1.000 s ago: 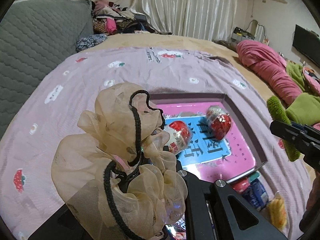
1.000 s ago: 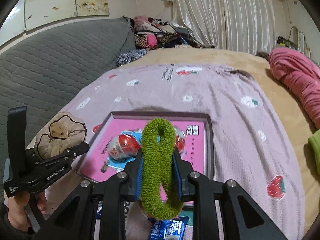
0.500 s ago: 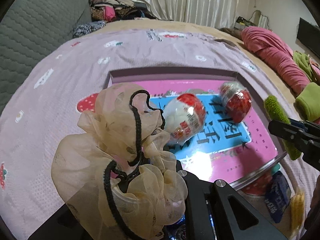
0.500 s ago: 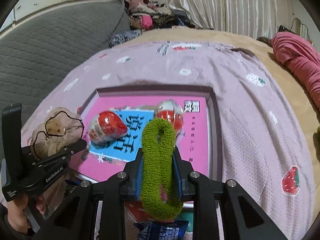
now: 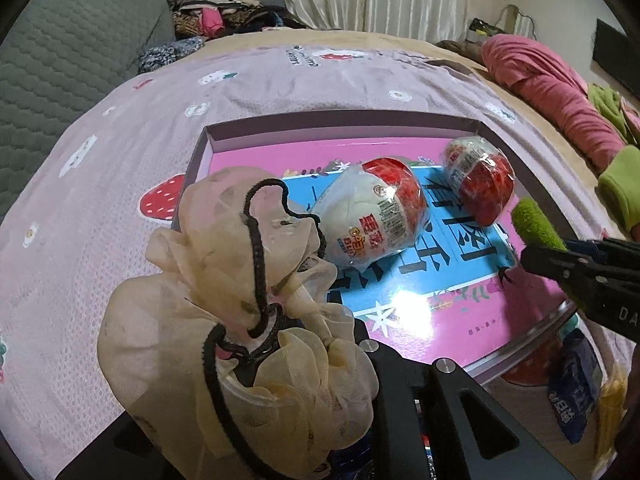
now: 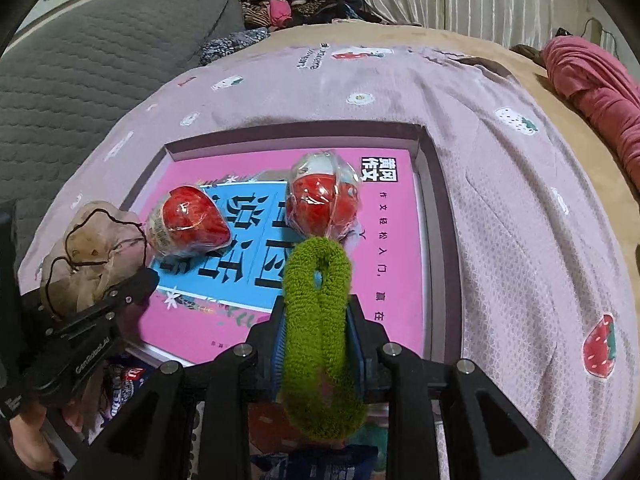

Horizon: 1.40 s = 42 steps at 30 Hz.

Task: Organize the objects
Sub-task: 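Carry the scrunchie and green ring over the tray with both grippers, then open both grippers to drop the scrunchie and green ring onto the book, then withdraw both tools from the tray toward the walnut and yellow cake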

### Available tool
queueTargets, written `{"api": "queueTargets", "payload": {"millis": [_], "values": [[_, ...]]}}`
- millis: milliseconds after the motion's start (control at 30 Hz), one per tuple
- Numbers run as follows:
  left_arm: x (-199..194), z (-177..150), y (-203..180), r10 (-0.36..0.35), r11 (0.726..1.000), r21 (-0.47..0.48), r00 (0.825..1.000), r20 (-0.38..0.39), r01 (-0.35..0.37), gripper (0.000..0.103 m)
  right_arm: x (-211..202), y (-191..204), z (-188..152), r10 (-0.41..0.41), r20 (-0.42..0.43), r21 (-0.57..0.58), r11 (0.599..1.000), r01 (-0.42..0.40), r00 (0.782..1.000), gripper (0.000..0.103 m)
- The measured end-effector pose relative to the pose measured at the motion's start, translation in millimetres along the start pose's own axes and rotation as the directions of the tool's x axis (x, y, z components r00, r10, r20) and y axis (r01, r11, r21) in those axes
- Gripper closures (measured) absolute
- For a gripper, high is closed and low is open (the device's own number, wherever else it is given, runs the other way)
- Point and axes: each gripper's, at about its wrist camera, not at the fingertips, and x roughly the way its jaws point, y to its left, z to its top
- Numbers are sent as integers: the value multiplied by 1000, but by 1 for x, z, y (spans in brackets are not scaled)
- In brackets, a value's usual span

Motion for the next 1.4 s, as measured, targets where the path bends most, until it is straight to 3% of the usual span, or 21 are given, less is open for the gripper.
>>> {"api": "queueTargets", "payload": {"millis": [133,233,300,433,500,567,933,1400], "values": [[-1,0,-1,5,1000,6,1000,6,-5,85,6,2,0,-20,-25,-12,1000,19,999,71],[-2,-1,-2,6,1000,11,1000,8,-6,71,7,4,1,-22,-32,-14,1000,22,999,66],[-3,-2,-1,6,1000,10,1000,2,-6,52,8,6,0,-38,-25,-21,999,37,999,60],[-9,-1,2,2,1000,1,1000,1,-2,47,7,7,0,-33,-24,-13,999,33,999,52],[-13,-1,5,-7,1000,-13,1000,-1,7,40,2,6,1,-35,-15,-12,999,35,999,49],[-17,0,7,-21,1000,-23,1000,-7,21,39,-2,5,3,-33,-6,1,999,34,999,42],[-54,7,23,-27,997,-70,999,29,28,28,-44,6,8,8,79,20,1000,-10,997,32],[-147,24,19,-22,997,-69,991,129,31,24,-151,26,7,-5,212,-24,1000,10,977,24]]}}
